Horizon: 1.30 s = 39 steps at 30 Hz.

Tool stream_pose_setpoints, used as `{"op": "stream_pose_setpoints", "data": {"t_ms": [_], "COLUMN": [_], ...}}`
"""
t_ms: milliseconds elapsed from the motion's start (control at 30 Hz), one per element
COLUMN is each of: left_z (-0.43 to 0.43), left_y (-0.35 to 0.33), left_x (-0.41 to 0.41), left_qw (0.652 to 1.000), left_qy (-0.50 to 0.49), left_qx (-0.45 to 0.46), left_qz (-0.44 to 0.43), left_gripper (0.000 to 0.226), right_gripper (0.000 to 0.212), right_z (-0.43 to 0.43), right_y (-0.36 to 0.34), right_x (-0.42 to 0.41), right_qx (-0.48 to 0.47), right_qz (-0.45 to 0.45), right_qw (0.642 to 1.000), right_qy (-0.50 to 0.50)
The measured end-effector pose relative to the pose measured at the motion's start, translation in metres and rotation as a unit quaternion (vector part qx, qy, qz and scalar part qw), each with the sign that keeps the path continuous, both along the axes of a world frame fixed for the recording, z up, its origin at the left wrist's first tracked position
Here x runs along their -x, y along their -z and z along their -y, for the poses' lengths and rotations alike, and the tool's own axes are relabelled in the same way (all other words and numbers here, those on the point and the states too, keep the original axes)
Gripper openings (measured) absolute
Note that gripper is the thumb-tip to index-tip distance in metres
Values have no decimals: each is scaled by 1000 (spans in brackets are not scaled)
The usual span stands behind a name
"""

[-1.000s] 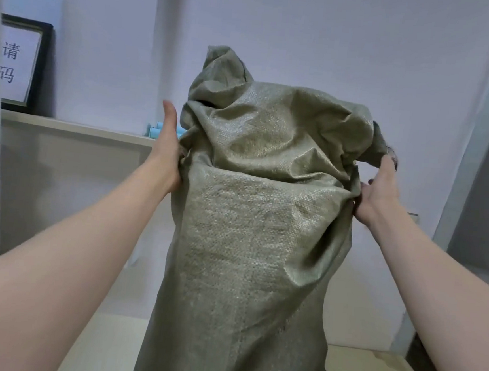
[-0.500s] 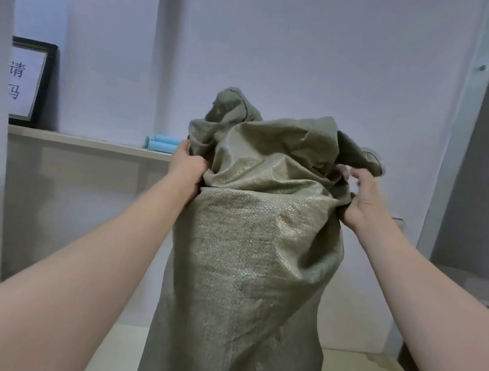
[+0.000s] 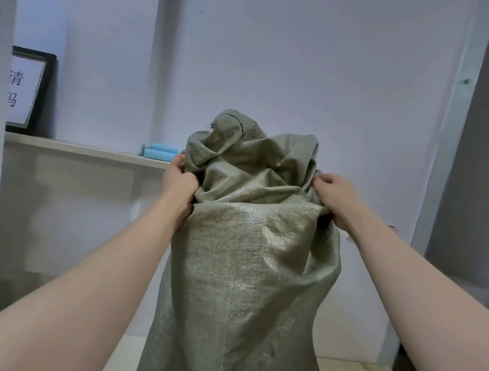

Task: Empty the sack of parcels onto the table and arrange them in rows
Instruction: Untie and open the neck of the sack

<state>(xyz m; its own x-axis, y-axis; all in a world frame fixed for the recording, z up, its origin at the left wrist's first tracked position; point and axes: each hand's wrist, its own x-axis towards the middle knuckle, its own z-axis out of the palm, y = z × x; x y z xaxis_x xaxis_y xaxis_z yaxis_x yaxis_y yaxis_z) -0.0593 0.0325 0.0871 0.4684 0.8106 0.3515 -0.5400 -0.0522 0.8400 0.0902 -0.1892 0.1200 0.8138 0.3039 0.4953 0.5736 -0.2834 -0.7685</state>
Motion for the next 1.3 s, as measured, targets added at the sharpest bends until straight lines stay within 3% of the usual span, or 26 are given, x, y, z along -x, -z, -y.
{"op": "stream_pose_setpoints", "data": {"t_ms": [33,133,200,267,333,400,433,533,600,667,733,767,867,900,967,1000,1067,1133,1233,1300], "left_z": [2,8,11,11,13,18,21,19,20,23,29,33,41,41,37,35,36,36,32,30], "left_y": [0,1,1,0,-5,-11,-13,-3,1,6,5,4,-2,-2,-2,-2,-4,-7,-4,-1], "left_x": [1,1,3,2,2,0,1,-4,-4,-7,-9,-10,-11,-11,-18,-21,-22,-22,-20,-18], "left_qw": [1000,997,995,995,992,983,979,967,945,923,921,921,939,942,933,930,928,913,863,839], "left_qy": [-15,-52,-70,-38,53,113,115,65,17,-13,-11,2,30,17,-46,-68,-79,-86,-75,-54], "left_qx": [-17,-62,-77,-95,-110,-143,-167,-235,-301,-345,-359,-361,-297,-283,-290,-283,-268,-262,-283,-278], "left_qz": [0,-4,-10,8,32,26,5,-67,-126,-168,-153,-148,-169,-177,-210,-224,-248,-299,-413,-465], "left_gripper": [64,69,61,72,78,48,49,116,118,93,61,55,52,46,34,38,78,121,129,124], "right_gripper": [35,111,137,147,135,114,96,47,33,65,111,111,67,68,90,101,110,98,54,46], "right_z": [-1,-3,-6,-8,-13,-11,-10,-8,-5,-10,-16,-19,-21,-21,-19,-18,-18,-14,-8,1], "right_y": [2,0,-2,1,8,6,5,3,-2,-12,-20,-21,-23,-21,-16,-15,-11,-8,-1,6], "right_x": [-2,4,2,-11,-28,-6,1,11,18,21,21,16,18,18,18,16,6,4,0,-1], "right_qx": [-7,53,46,15,25,47,53,-14,-107,-123,-65,-41,-30,-20,4,-1,14,79,80,19], "right_qz": [-22,-63,-72,-63,4,75,95,54,-40,-94,-68,-61,-20,-13,-43,-78,-135,-142,-141,-215], "right_qw": [1000,995,996,998,999,995,991,990,981,980,995,997,996,996,992,989,980,980,985,977], "right_qy": [-1,49,34,-3,-28,-54,-77,-130,-154,-126,-39,2,77,87,117,126,146,118,65,2]}}
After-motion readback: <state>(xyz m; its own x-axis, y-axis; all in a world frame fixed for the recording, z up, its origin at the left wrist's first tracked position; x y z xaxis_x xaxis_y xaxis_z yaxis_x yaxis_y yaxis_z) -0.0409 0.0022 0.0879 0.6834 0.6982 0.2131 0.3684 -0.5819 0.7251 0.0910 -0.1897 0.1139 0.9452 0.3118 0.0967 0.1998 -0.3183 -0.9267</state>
